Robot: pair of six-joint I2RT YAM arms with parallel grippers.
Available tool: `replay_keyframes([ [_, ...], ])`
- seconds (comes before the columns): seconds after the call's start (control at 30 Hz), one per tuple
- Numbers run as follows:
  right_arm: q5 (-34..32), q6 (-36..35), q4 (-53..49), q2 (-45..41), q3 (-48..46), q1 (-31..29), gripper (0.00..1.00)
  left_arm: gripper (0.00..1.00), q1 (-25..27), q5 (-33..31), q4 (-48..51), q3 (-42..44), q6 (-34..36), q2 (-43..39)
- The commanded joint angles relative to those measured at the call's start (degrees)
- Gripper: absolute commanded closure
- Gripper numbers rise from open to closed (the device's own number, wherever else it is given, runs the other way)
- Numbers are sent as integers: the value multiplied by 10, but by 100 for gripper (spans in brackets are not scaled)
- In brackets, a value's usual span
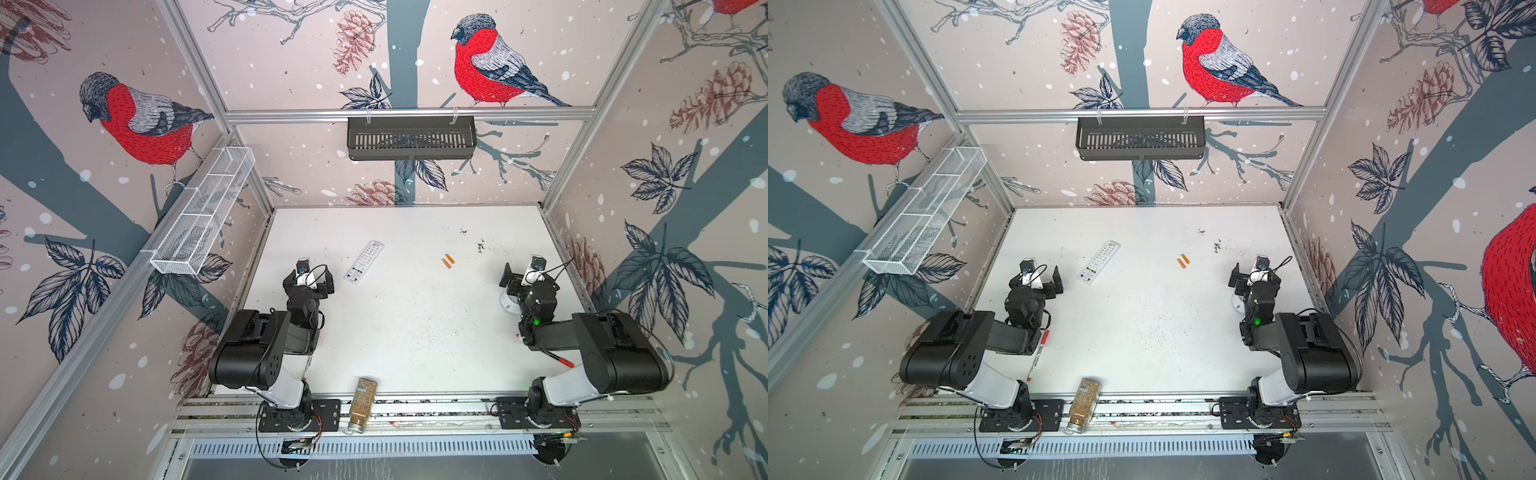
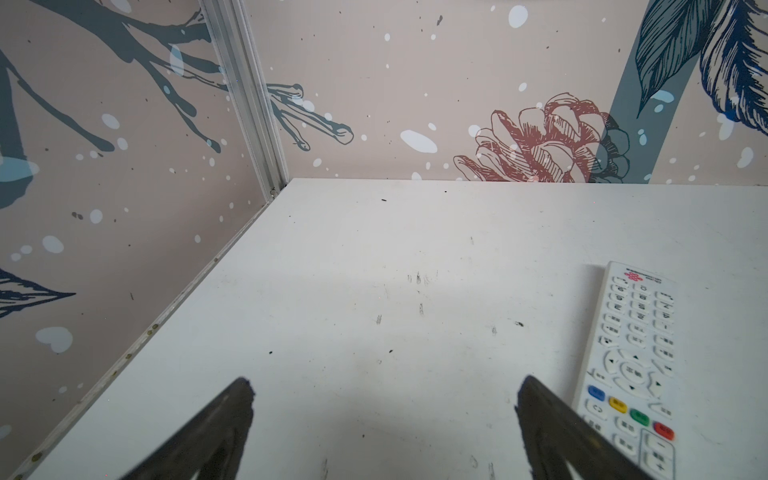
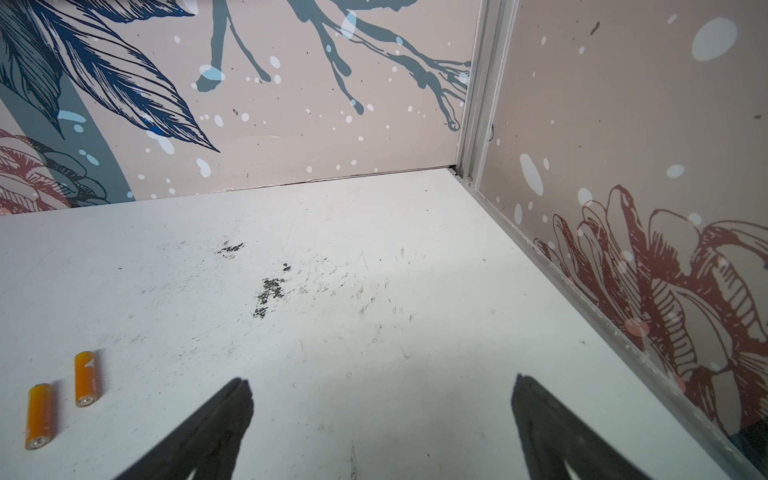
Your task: Load the batteries into the remote control
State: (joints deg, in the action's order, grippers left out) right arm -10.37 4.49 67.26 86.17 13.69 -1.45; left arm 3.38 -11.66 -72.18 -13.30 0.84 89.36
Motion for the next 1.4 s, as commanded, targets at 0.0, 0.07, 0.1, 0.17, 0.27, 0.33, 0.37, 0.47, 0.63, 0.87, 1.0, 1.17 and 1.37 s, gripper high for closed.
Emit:
replay_keyframes([
  [0.0,4,-2,9,-1,1,0,1,2,-1,6,-31,0,-3,0],
  [0.07,4,-2,9,-2,0,0,0,2,-1,6,-32,0,-3,0],
  [0.1,4,-2,9,-2,0,0,0,2,-1,6,-32,0,-3,0],
  [0.17,3,-2,9,-2,-1,0,1,2,-1,6,-32,1,-3,0],
  [0.27,-7,-5,13,-2,-2,-6,1,2,-1,6,-31,0,-3,0],
  [0.33,-10,-7,14,-2,-2,-9,1,2,-1,6,-31,1,-3,0],
  [0.37,-10,-7,13,-2,-2,-8,1,2,-1,6,-31,0,-3,0],
  [0.47,-10,-7,14,-2,-2,-8,0,2,-1,6,-32,0,-3,0],
  [0.63,-10,-7,14,-2,-2,-8,0,2,-1,6,-31,0,-3,0],
  [0.87,-10,-7,14,-2,-2,-8,0,2,12,-12,99,-50,5,-46],
  [1.0,-10,-7,13,-2,-2,-8,0,2,20,-29,207,-104,4,-57],
  [1.17,-6,-5,14,-1,-2,-6,0,2,68,-96,298,-162,14,-59],
  [1.37,18,1,-1,0,6,7,1,2,88,-52,374,-221,-30,-51],
])
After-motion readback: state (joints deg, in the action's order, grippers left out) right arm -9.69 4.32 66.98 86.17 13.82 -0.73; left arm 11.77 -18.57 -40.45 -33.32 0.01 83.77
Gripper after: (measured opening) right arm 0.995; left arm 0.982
